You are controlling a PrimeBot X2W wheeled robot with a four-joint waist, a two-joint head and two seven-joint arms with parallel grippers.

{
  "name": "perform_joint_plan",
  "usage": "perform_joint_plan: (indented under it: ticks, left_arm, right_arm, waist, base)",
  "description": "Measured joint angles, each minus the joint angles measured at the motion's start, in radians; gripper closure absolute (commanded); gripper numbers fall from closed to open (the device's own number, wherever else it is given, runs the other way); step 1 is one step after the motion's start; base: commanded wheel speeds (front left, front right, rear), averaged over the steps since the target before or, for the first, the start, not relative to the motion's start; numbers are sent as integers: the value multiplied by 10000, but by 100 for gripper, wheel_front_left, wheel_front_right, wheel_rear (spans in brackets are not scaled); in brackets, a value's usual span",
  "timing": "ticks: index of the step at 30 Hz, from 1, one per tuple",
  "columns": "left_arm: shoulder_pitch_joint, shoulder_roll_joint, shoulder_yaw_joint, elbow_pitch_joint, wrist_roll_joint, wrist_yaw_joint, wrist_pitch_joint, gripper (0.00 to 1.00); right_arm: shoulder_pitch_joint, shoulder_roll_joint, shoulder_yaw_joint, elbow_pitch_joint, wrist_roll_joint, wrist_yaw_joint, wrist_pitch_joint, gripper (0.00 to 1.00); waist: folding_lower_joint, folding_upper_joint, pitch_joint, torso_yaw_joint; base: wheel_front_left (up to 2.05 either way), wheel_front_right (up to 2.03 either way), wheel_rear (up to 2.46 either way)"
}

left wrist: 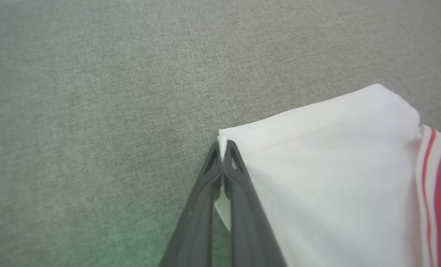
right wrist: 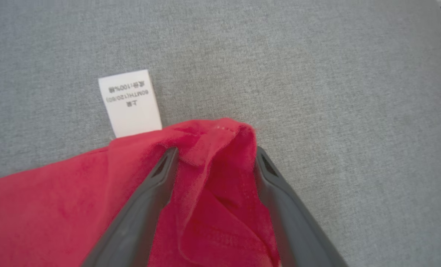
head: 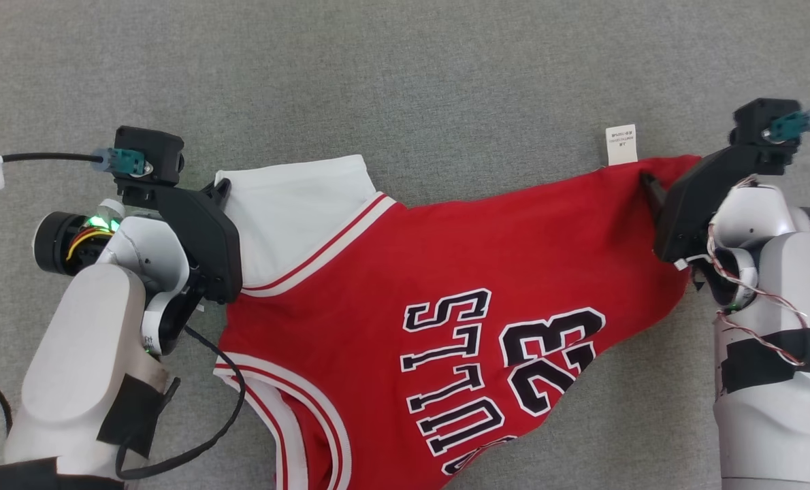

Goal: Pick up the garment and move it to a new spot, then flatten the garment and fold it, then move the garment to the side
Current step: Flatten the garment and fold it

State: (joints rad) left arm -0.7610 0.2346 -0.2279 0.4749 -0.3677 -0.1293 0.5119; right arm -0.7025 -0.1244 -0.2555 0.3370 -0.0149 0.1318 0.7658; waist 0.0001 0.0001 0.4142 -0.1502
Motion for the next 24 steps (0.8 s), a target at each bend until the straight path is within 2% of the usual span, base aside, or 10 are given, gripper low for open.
perform_joint_plan:
  ticks: [2,4,5,9,15,24]
  left_arm:
    - [0,-2,-29,-82,-25,0,17,100]
    - [0,4,-52,-142,-27,2,23,100]
    - [0,2,-58,-173,-35,2,27,100]
    - [6,6,-75,-272,-67,15,-12,100]
    - [7,27,-121,-376,-119,54,-10,100]
    - [-19,-8,-359,-499,-161,52,0,100]
  right_arm:
    - [-2,54,104,155,-4,0,-38,0]
    - [-15,56,171,251,-10,0,-119,21]
    - [-23,54,219,265,-15,0,-211,22]
    - [-97,25,353,290,-19,0,-489,0]
    - [-432,-17,203,479,-52,0,-802,0]
    - [-1225,-52,-244,1423,-633,0,-869,0]
  waist:
    - [0,0,23,38]
    - [0,0,36,56]
    - [0,0,33,59]
    - [0,-1,15,46]
    - [0,-1,22,37]
    - [-1,-1,124,273]
  base:
    - [0,0,0]
    - [0,0,0]
    - [0,0,0]
    - [0,0,0]
    - [0,0,0]
    - [0,0,0]
